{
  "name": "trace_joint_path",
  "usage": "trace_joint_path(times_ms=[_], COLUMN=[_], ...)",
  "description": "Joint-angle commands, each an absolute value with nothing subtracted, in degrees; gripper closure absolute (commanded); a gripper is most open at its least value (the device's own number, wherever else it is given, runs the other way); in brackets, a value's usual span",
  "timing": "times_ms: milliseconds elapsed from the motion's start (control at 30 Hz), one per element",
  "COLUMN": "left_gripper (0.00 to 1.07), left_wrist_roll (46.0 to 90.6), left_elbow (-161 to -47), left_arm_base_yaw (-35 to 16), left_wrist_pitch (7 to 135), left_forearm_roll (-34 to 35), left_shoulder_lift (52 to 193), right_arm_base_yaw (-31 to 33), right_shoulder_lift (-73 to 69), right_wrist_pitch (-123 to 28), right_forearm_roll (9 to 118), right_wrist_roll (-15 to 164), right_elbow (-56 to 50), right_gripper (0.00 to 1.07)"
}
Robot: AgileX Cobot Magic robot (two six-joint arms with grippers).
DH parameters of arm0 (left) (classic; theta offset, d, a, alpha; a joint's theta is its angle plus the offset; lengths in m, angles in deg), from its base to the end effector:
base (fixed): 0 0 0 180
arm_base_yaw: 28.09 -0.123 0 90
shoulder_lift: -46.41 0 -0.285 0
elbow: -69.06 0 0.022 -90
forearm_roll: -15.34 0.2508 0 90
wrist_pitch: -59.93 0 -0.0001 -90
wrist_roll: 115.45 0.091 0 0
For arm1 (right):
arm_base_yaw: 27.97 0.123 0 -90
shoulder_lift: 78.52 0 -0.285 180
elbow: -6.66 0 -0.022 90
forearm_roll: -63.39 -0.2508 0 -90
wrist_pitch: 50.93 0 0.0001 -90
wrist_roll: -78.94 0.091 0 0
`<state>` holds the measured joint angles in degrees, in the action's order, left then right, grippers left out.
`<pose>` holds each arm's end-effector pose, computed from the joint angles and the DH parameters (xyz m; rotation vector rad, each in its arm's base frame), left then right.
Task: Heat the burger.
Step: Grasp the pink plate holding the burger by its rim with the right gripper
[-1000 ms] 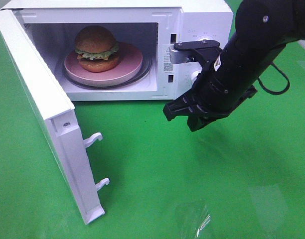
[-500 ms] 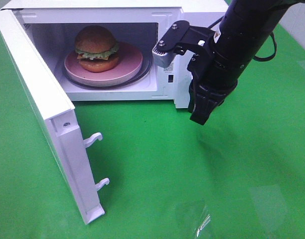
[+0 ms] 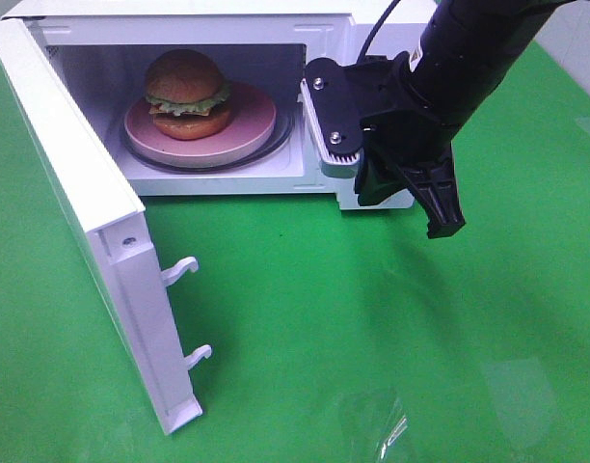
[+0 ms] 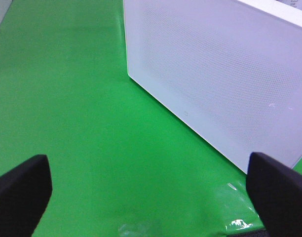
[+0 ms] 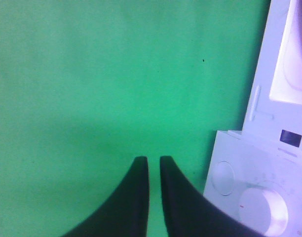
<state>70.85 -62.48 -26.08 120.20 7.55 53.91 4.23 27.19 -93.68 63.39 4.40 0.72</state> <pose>-0.0062 -0.0105 0.2791 0.1527 2.0173 -0.1149 0.3026 0.1906 0.2432 -2.1798 1.6207 -0.2229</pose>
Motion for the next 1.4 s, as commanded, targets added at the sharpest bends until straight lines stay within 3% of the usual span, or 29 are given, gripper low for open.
trace_joint_path(times_ms=[33, 133, 167, 200, 233, 267, 333, 367, 400, 467, 667, 1033, 1400], left_gripper=[0.07, 0.07, 0.07, 0.07, 0.07, 0.07, 0.07, 0.07, 0.07, 0.07, 0.07, 0.07, 0.07], left_wrist_roll=[71.0, 71.0, 71.0, 71.0, 71.0, 71.0, 71.0, 71.0, 71.0, 71.0, 71.0, 71.0, 71.0], left_elbow=[-62.3, -62.3, -62.3, -62.3, -62.3, -62.3, -62.3, -62.3, -62.3, -62.3, -62.3, -62.3, -62.3], left_arm_base_yaw=[-26.3, -26.3, -26.3, -26.3, -26.3, -26.3, -26.3, -26.3, -26.3, -26.3, -26.3, -26.3, -26.3], left_wrist_pitch=[119.5, 119.5, 119.5, 119.5, 119.5, 119.5, 119.5, 119.5, 119.5, 119.5, 119.5, 119.5, 119.5], left_forearm_roll=[7.5, 7.5, 7.5, 7.5, 7.5, 7.5, 7.5, 7.5, 7.5, 7.5, 7.5, 7.5, 7.5], left_shoulder_lift=[53.0, 53.0, 53.0, 53.0, 53.0, 53.0, 53.0, 53.0, 53.0, 53.0, 53.0, 53.0, 53.0], right_arm_base_yaw=[4.3, 4.3, 4.3, 4.3, 4.3, 4.3, 4.3, 4.3, 4.3, 4.3, 4.9, 9.3, 9.6], right_shoulder_lift=[26.8, 26.8, 26.8, 26.8, 26.8, 26.8, 26.8, 26.8, 26.8, 26.8, 27.1, 31.8, 39.5], right_wrist_pitch=[-92.4, -91.4, -90.4, -90.4, -90.0, -90.0, -90.0, -90.0, -89.8, -89.6, -87.3, -78.6, -77.7], right_forearm_roll=[65.5, 65.5, 65.4, 65.4, 65.4, 65.4, 65.5, 65.5, 65.5, 65.5, 66.0, 77.5, 77.8], right_wrist_roll=[1.3, 2.1, 3.4, 3.4, 5.4, 5.4, 8.2, 8.2, 8.2, 8.2, 8.7, 19.0, 23.4], right_elbow=[1.1, 1.1, 1.1, 1.1, 1.1, 1.1, 1.1, 1.1, 1.1, 1.1, 1.1, 1.3, 9.7], right_gripper=[0.89, 0.82, 0.72, 0.72, 0.6, 0.6, 0.32, 0.32, 0.22, 0.16, 0.16, 0.17, 0.2])
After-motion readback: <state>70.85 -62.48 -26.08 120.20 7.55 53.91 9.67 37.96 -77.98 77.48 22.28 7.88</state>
